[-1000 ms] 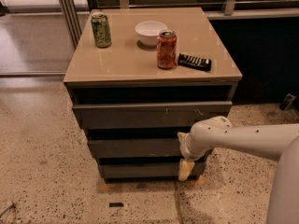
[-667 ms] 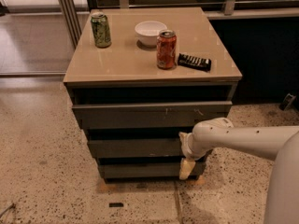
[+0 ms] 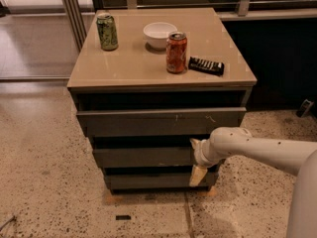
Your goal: Open middle drawer
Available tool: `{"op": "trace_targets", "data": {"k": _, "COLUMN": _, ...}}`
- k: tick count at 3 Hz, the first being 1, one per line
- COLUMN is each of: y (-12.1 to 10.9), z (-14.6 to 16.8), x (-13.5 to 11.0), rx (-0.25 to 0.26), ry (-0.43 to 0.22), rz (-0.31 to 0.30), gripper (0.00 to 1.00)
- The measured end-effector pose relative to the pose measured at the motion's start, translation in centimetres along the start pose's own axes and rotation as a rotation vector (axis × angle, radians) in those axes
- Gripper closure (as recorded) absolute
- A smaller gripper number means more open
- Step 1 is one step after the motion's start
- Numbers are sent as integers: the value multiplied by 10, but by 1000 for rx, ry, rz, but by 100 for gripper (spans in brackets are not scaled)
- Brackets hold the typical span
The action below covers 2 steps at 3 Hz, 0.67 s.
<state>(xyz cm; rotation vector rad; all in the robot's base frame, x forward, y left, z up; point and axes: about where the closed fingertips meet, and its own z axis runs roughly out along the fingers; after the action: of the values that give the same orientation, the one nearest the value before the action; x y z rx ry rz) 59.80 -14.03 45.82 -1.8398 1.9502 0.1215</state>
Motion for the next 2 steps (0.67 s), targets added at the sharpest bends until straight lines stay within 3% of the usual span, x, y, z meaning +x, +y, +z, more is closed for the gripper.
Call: {"op": "trace_targets", "data": {"k": 2, "y": -19, "z": 18, "x": 3, "rx": -7, "ry": -135, "rz": 45, "gripper": 0}}
